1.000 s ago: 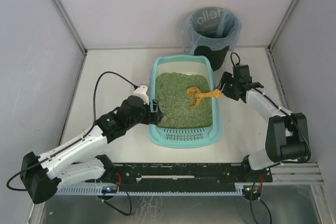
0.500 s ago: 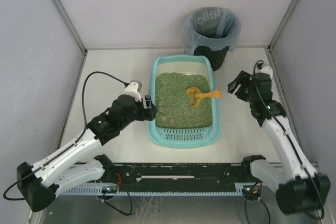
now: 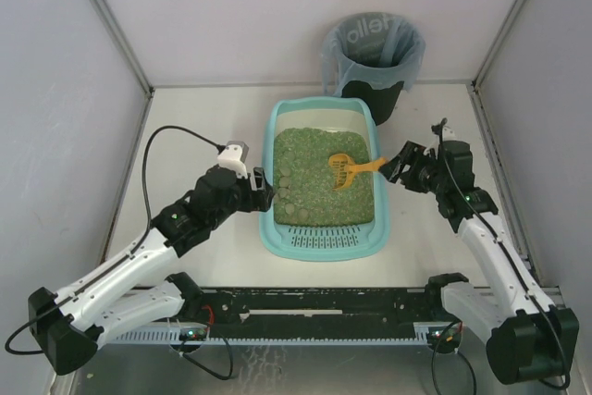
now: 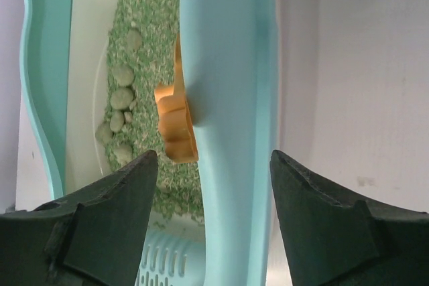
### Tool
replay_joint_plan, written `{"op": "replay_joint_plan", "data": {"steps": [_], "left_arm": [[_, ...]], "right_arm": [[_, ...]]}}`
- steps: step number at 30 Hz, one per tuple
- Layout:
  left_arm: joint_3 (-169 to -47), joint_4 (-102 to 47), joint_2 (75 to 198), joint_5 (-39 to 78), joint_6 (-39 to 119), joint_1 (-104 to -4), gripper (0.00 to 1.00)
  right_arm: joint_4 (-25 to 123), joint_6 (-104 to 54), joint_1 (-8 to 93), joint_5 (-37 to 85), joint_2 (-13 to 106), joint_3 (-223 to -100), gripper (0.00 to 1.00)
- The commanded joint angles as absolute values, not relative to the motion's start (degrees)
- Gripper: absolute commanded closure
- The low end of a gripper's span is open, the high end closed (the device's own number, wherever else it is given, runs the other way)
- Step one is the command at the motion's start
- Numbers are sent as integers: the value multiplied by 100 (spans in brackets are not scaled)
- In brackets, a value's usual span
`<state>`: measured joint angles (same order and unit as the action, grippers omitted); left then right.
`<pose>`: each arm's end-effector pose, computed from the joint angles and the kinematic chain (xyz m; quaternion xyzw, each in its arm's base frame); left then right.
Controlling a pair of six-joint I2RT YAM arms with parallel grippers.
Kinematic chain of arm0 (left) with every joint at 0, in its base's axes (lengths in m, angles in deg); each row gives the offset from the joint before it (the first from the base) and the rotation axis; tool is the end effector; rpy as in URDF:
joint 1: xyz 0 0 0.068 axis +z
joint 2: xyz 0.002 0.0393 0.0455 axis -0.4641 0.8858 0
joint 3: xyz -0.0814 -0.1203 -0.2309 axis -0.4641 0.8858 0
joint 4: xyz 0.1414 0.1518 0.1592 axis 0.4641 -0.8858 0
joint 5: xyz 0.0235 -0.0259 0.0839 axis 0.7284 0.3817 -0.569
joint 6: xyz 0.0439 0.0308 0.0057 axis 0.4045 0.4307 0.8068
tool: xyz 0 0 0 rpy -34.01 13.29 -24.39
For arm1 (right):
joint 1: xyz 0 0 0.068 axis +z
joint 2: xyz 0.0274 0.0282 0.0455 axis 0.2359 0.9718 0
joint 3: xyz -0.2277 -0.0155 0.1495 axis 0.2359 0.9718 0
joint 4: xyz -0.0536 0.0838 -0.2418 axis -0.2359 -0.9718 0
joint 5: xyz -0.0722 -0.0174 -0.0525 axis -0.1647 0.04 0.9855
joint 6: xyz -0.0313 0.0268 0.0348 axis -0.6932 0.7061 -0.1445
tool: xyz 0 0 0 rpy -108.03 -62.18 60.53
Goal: Clean the litter box
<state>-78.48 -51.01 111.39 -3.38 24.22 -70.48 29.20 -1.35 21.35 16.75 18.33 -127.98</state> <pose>0.1512 -0.1278 0.2922 0.0516 0.8538 -0.2015 0.4772 0.2018 0.0365 0.2810 0.1088 0.8603 0.2645 0.4221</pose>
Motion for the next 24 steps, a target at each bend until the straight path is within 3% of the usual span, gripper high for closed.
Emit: {"op": "replay_joint_plan", "data": {"steps": [1,9,17,24], "left_arm": [[-7968,-4869,11112,-263,2558,-7019,23],[-7901,-4827,11013,-269,2653,-7019,23],[-7811,-4161,10632,-684,3370,-7019,19],[-7096,-2270,10064,-353,4556,-7050,16]], "right_arm": [[3354,-391,2165,853,2051,-12873,33],[3844,-484,2231,945,2275,-12870,47],[3971,-735,2513,1011,2305,-12997,86],[3030,-1363,3385,1727,2027,-13784,100]]}}
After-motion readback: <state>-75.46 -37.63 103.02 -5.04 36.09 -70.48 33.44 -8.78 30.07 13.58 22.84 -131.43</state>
